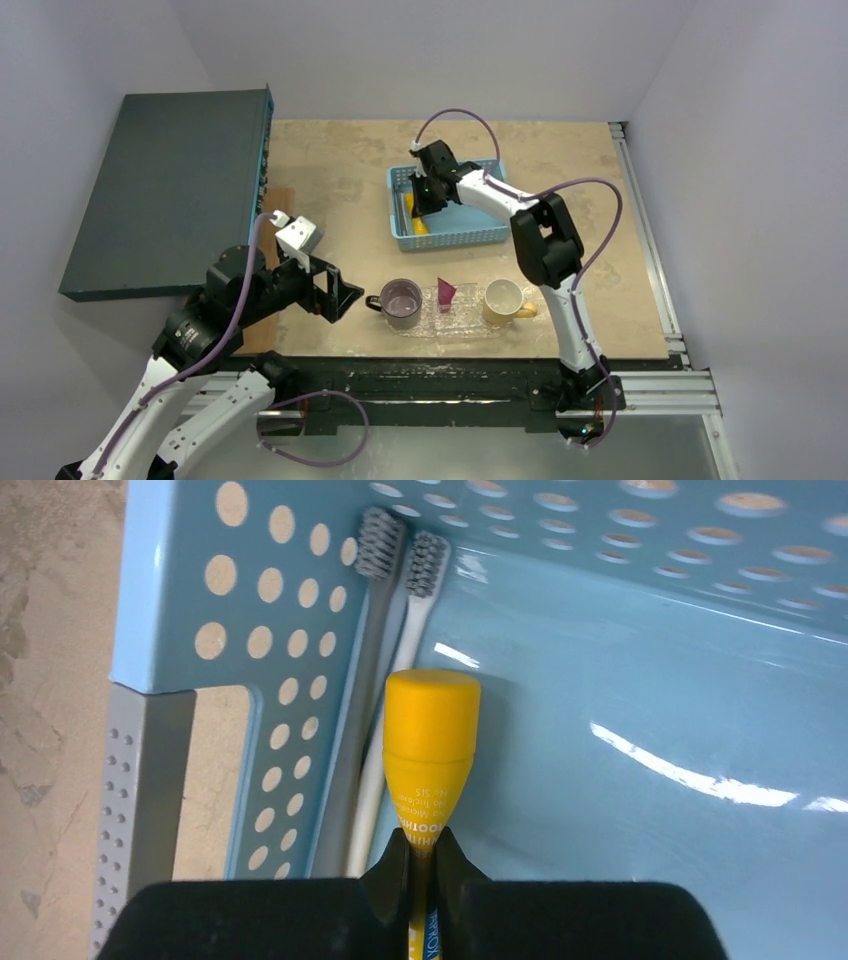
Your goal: Prepare toiletry sets of a toothbrush and toothpaste on the tray
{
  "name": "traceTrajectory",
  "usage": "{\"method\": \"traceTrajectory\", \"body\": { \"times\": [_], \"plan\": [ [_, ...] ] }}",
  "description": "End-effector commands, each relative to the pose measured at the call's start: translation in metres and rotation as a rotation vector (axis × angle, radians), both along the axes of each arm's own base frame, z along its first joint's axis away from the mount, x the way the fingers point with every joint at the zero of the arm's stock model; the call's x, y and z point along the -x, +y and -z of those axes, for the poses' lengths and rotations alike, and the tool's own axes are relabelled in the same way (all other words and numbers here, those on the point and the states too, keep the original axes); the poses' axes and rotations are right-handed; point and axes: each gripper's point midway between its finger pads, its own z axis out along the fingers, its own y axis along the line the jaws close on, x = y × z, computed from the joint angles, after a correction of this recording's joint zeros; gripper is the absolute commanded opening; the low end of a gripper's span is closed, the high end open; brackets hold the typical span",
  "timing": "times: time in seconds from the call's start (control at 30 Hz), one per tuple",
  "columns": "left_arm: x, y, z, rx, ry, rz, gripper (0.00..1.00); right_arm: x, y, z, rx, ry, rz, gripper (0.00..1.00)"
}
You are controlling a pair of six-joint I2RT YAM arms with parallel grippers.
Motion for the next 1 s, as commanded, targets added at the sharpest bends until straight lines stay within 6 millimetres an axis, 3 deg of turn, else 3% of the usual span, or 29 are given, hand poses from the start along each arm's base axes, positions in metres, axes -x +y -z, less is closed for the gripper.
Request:
{"method": "traceTrajectory", "body": {
  "times": [0.0,0.37,0.53,0.77,0.97],
  "plan": [
    [-0.005,0.001,0.000,-0.017,-0.019,-0.004,1.00,-0.012,-0.010,-0.061,-0.017,-0.144,0.029,0.00],
    [-0.006,0.001,0.002,-0.021,-0.012,-0.006,1.00,-0.010,-0.037,-0.140,-0.016,-0.365,0.062,0.00],
    [-0.006,0.001,0.002,-0.023,-0.009,-0.007,1.00,0.002,-0.043,-0.175,-0.039,-0.438,0.046,0.00],
    [-0.007,0.000,0.003,-0.025,-0.003,-0.008,1.00,0.035,-0.043,-0.213,-0.030,-0.530,-0.016,0.00],
    [-0.007,-0.003,0.005,-0.024,0.013,0.005,1.00,0.080,-0.031,-0.246,-0.038,-0.620,-0.128,0.00]
  ]
}}
